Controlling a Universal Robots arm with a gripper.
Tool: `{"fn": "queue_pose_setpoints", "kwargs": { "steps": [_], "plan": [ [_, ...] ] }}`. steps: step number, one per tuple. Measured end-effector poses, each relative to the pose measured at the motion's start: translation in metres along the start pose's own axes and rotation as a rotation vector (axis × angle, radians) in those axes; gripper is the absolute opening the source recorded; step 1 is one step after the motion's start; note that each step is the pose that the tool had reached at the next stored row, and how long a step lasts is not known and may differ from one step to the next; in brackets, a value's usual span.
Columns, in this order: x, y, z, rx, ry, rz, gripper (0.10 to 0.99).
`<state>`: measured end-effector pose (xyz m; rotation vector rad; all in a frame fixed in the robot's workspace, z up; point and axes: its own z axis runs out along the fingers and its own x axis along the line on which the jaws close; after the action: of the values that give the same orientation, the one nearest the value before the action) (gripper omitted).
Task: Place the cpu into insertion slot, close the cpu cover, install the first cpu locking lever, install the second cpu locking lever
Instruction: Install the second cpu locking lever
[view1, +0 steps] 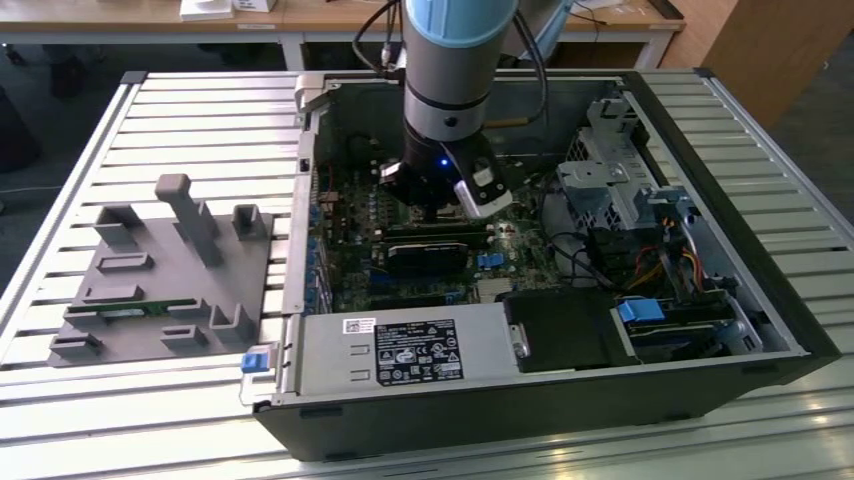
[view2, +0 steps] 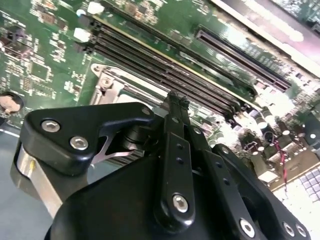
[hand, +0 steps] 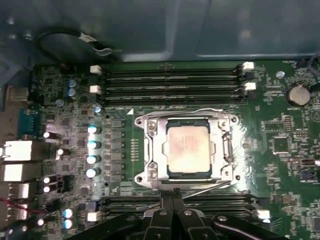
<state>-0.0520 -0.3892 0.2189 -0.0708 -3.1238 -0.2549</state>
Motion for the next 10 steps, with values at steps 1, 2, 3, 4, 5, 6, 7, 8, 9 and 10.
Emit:
{"fn": "queue_pose_setpoints", "kwargs": {
  "steps": [1, 2, 3, 4, 5, 6, 7, 8, 9, 10],
  "plan": [
    [0.0020, -0.0006, 0.0000, -0.001, 0.0001, 0.000, 0.106],
    [0.0038, -0.0009, 0.0003, -0.002, 0.0001, 0.000, 0.106],
    [0.0047, -0.0011, 0.0013, -0.003, 0.0000, 0.000, 0.106],
    [0.0048, -0.0013, 0.0027, -0.003, 0.0001, 0.000, 0.106],
    [0.0048, -0.0017, 0.0045, -0.003, 0.0002, 0.000, 0.106],
    [0.0048, -0.0020, 0.0063, -0.004, 0.0003, 0.000, 0.106],
    [0.0048, -0.0023, 0.0081, -0.005, 0.0003, 0.000, 0.106],
    [0.0048, -0.0026, 0.0099, -0.006, 0.0003, 0.000, 0.106],
    [0.0047, -0.0029, 0.0117, -0.007, 0.0004, 0.000, 0.106],
    [0.0047, -0.0031, 0.0130, -0.010, 0.0005, 0.000, 0.106]
  ]
}}
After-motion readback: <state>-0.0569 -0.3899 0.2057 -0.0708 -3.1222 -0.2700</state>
